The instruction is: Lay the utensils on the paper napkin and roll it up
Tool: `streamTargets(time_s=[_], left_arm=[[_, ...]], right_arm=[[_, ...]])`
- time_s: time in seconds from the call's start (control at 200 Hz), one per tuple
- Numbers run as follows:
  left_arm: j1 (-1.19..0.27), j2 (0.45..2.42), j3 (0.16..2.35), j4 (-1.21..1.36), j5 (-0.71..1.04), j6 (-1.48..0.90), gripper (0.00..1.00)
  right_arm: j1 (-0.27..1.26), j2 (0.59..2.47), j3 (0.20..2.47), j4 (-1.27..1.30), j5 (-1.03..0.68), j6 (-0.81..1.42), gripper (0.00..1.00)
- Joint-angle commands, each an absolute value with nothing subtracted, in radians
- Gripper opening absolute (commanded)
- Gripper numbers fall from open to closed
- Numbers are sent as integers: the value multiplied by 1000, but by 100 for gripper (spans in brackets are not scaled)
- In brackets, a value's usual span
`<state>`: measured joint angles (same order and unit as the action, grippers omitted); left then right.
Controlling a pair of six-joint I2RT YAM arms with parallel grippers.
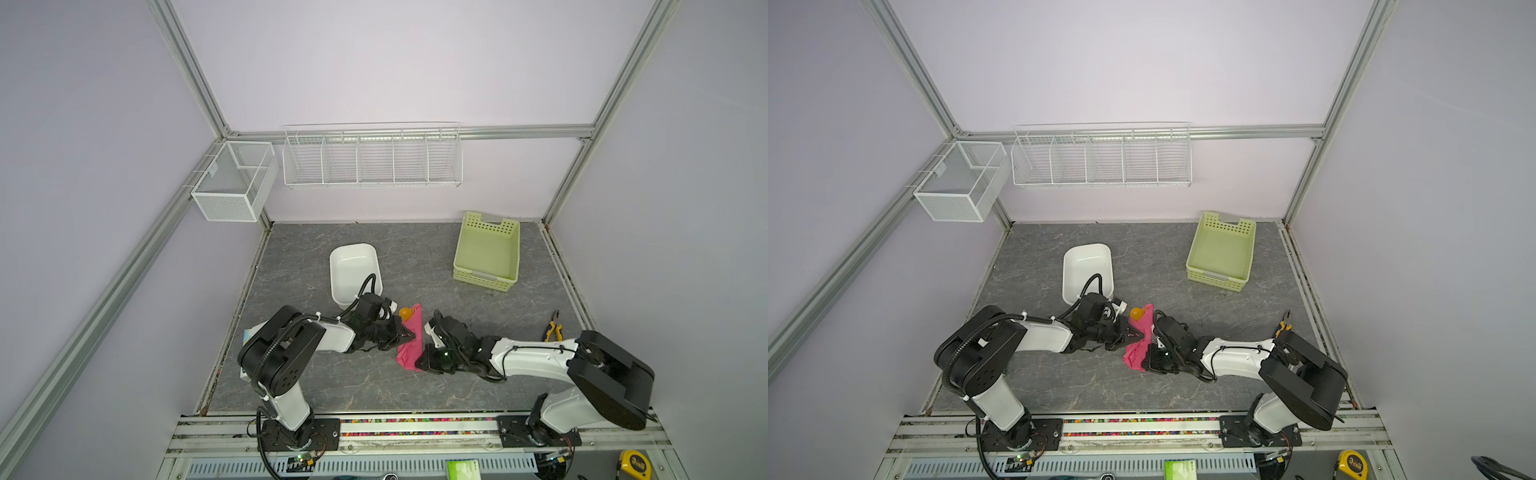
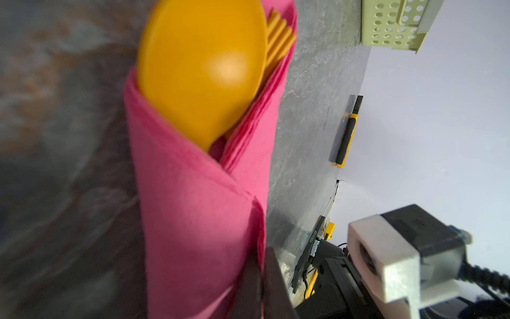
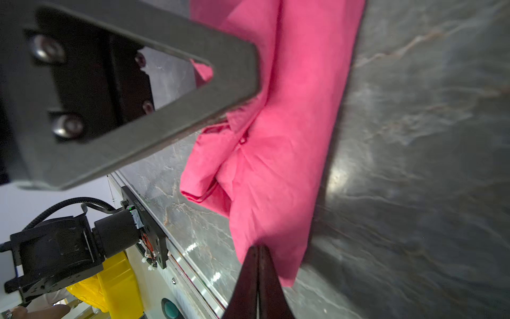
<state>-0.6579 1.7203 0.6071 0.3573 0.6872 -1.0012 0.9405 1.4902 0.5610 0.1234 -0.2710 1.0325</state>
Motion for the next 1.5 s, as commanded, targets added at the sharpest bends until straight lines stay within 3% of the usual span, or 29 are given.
streamTargets(time_s=[0.0,0.64,1.495], left_arm=[[-664,1699,617,341,669,-995,0],[-678,1502,647,109,641,-933,0],[-784,1807,818,209,668,-1051,0]], right_arm=[[941,1523,561,154,-290,1066,8],[942,1617,573,100,-285,1044,7],[949,1622,565,123,-279,1016,7]])
